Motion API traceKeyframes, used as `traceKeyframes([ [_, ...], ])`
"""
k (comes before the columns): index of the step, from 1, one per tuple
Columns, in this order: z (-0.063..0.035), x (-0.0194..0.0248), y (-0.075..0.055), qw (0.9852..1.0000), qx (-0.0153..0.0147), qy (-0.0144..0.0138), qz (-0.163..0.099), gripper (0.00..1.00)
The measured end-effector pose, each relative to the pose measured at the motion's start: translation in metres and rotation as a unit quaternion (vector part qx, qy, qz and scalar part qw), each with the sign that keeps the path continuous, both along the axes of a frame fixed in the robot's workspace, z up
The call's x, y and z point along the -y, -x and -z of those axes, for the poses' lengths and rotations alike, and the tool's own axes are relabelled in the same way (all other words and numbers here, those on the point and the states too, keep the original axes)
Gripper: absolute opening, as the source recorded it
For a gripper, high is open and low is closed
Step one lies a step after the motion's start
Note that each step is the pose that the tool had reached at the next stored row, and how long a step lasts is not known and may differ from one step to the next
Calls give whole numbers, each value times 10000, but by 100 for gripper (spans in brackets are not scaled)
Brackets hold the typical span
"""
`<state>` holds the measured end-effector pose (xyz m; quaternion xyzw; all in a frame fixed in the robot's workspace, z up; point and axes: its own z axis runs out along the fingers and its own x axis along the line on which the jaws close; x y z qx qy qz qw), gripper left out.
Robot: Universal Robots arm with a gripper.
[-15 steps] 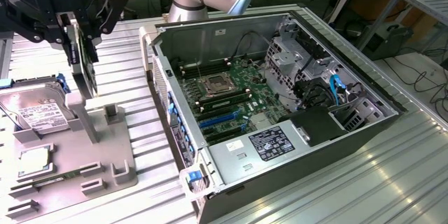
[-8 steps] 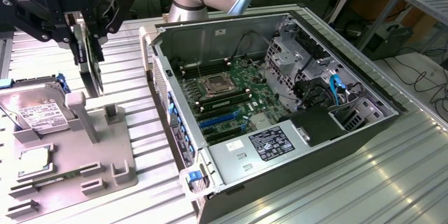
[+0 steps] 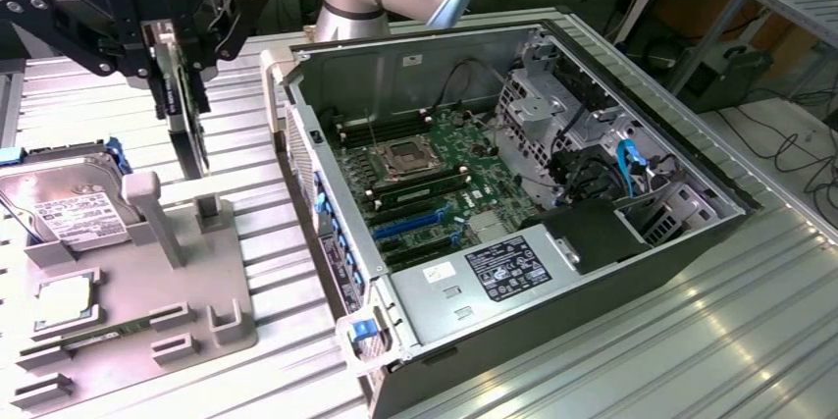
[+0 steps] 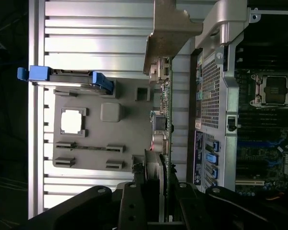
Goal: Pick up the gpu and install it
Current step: 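Pick up the gpu and move the gpu toward the slot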
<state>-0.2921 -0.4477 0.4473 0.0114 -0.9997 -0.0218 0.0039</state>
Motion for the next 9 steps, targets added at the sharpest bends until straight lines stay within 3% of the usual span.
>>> traceKeyframes([
  [9,0,0,-115,10000,0,0,0,28],
])
